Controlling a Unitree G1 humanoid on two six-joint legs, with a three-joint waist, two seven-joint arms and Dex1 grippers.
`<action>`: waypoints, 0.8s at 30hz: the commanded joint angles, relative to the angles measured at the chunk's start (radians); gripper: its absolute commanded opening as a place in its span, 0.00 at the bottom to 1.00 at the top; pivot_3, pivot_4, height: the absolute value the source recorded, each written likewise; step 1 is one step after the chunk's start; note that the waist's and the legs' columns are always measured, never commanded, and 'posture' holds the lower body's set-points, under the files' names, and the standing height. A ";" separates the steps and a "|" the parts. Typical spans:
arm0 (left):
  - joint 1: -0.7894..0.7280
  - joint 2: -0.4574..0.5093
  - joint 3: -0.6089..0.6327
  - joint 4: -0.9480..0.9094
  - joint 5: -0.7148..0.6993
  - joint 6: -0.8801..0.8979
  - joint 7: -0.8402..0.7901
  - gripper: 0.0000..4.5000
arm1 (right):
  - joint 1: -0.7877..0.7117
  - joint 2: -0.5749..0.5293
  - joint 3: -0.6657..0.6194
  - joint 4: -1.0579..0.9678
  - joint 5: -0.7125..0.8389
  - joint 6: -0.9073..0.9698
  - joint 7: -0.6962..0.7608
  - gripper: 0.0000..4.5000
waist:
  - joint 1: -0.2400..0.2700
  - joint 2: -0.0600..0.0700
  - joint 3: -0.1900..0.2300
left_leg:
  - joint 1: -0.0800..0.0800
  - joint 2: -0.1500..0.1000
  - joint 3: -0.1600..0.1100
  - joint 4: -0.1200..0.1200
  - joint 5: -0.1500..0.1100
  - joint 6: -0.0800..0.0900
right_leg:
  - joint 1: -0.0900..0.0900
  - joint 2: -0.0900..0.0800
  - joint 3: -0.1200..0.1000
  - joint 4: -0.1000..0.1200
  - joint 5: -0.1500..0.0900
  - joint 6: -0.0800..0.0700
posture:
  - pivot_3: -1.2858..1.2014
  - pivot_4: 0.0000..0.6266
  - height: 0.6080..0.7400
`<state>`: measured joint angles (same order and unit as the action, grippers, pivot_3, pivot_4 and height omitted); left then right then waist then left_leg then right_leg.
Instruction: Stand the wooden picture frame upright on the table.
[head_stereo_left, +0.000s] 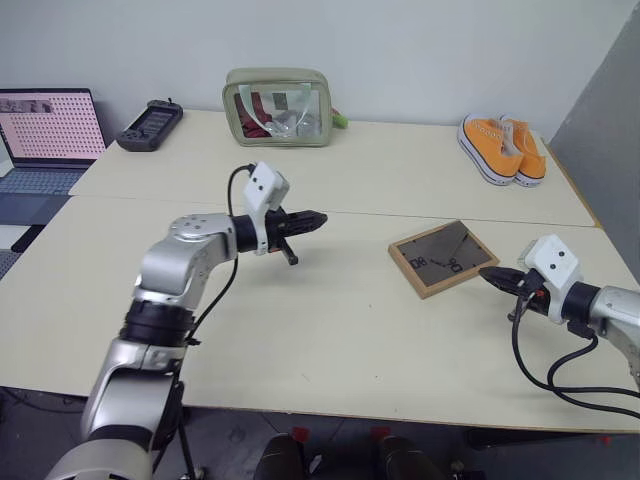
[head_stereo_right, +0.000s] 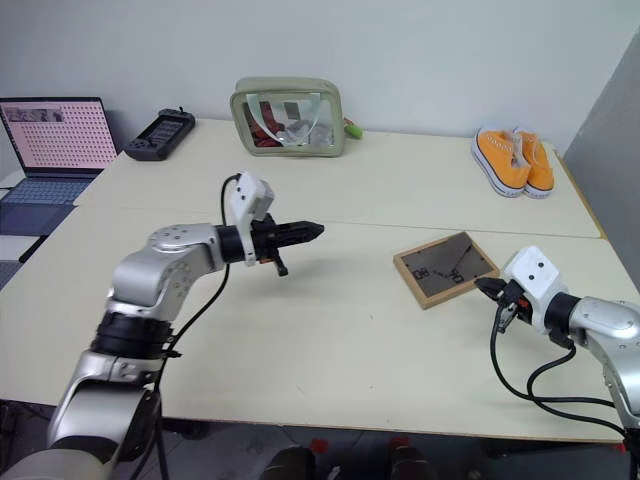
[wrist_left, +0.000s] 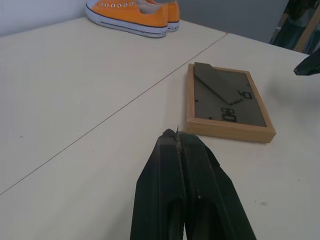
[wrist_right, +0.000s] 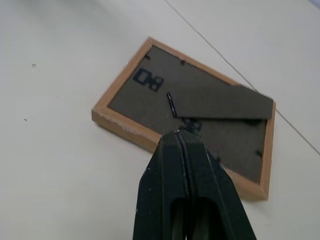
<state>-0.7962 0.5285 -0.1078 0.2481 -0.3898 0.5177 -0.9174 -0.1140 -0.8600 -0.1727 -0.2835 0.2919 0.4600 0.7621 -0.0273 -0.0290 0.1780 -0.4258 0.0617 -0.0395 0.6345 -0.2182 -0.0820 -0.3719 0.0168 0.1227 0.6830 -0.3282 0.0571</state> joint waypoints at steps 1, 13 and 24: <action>-0.112 -0.068 -0.028 0.221 0.085 -0.157 -0.034 0.01 | 0.001 0.030 -0.006 -0.021 -0.056 0.023 -0.094 0.00 | 0.000 0.000 0.000 | 0.000 0.000 0.000 0.001 0.000 0.000 | 0.000 0.000 0.000 0.000 0.000 0.000 | 0.52 0.24 1.00; -0.379 -0.284 -0.050 0.842 0.279 -0.541 -0.052 0.01 | 0.072 0.143 0.024 -0.121 -0.110 0.092 -0.230 0.00 | -0.003 0.000 0.000 | -0.004 -0.001 -0.002 0.001 0.000 0.000 | -0.002 0.000 -0.001 0.000 0.000 0.000 | 0.52 0.24 1.00; -0.462 -0.403 -0.015 1.029 0.377 -0.647 0.054 0.01 | 0.034 0.262 0.074 -0.224 -0.151 0.202 -0.357 0.00 | -0.005 0.000 0.000 | -0.006 -0.002 -0.005 0.007 0.000 0.001 | -0.003 0.001 -0.003 0.006 0.000 0.000 | 0.52 0.24 1.00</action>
<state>-1.2169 0.1360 -0.1481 1.2678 -0.0267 -0.1100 -0.9186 -0.0683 -0.6077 -0.0849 -0.4551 0.1444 0.6447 0.4318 -0.0320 -0.0285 0.1777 -0.4318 0.0597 -0.0453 0.6424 -0.2179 -0.0812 -0.3746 0.0178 0.1200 0.6903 -0.3284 0.0572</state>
